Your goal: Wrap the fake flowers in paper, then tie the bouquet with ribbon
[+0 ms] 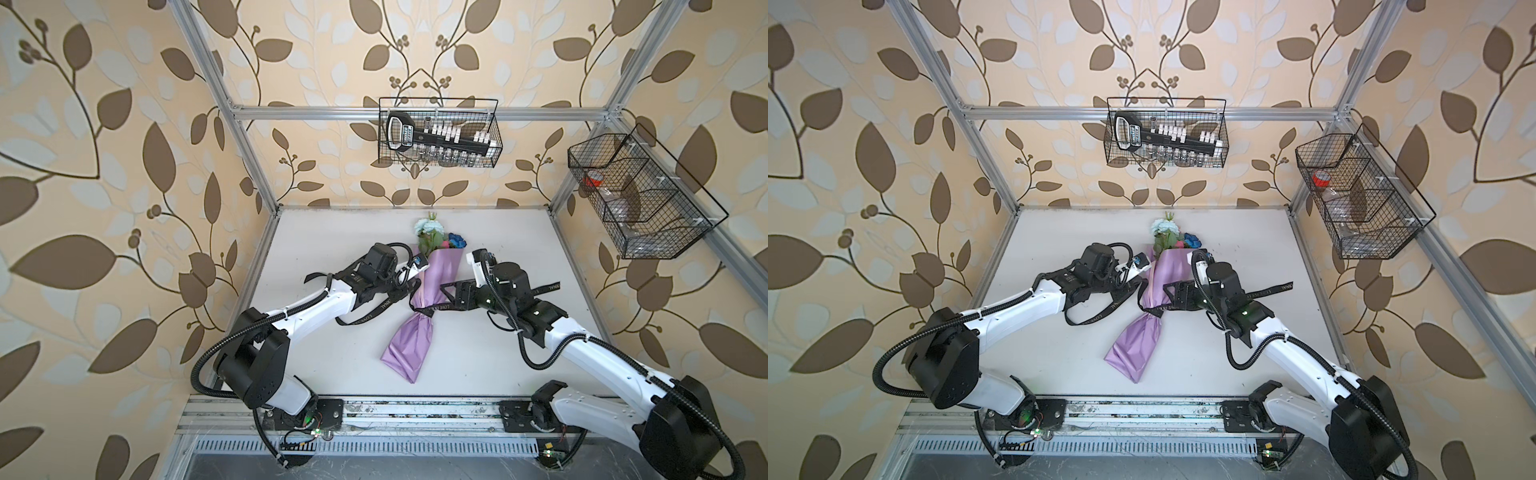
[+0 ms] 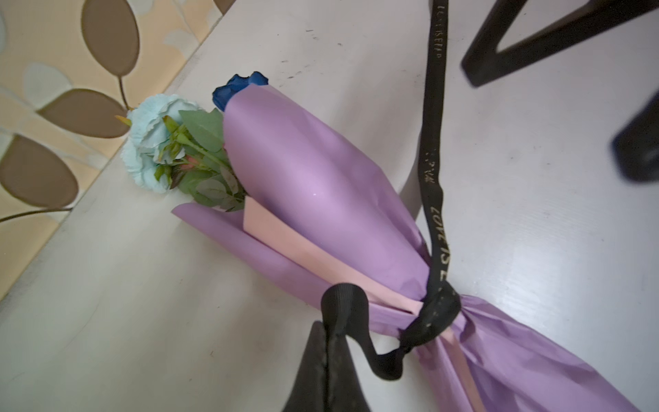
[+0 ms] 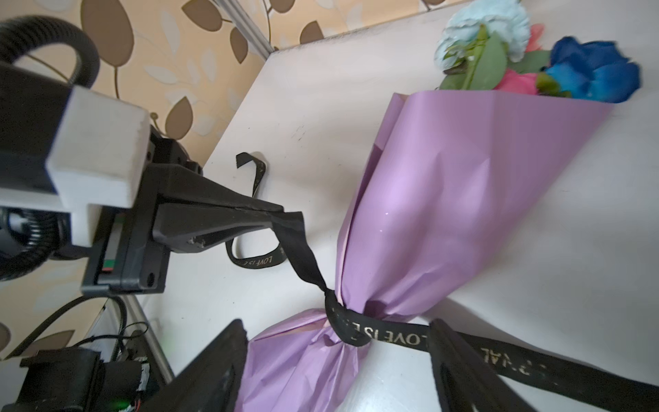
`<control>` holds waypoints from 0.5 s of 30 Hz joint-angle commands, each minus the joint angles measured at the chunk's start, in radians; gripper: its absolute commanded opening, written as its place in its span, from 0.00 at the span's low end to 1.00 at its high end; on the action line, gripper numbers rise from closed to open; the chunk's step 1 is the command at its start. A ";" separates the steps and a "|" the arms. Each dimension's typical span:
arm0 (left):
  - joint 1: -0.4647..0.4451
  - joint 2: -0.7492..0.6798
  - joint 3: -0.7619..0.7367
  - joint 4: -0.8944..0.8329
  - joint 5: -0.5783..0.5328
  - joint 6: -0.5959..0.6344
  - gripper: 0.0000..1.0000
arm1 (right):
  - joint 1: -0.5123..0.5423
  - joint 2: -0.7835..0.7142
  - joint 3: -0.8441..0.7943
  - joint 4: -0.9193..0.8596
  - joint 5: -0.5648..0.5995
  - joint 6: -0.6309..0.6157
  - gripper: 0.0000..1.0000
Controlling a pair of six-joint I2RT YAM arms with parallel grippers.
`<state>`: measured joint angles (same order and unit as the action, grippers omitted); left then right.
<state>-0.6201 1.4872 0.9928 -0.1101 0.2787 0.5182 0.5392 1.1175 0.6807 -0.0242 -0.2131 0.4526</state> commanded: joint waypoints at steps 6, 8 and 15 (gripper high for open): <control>-0.031 -0.033 -0.022 0.057 0.045 -0.029 0.00 | 0.144 0.082 -0.049 0.223 0.065 -0.071 0.75; -0.032 -0.038 -0.037 0.071 0.047 -0.026 0.00 | 0.144 0.117 -0.050 0.268 0.060 -0.071 0.74; -0.031 -0.038 -0.047 0.078 0.066 0.023 0.00 | 0.144 0.222 -0.046 0.341 0.003 -0.119 0.65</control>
<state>-0.6483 1.4868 0.9424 -0.0700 0.3099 0.5030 0.6827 1.3228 0.6487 0.2478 -0.1852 0.3687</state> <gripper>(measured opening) 0.048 0.659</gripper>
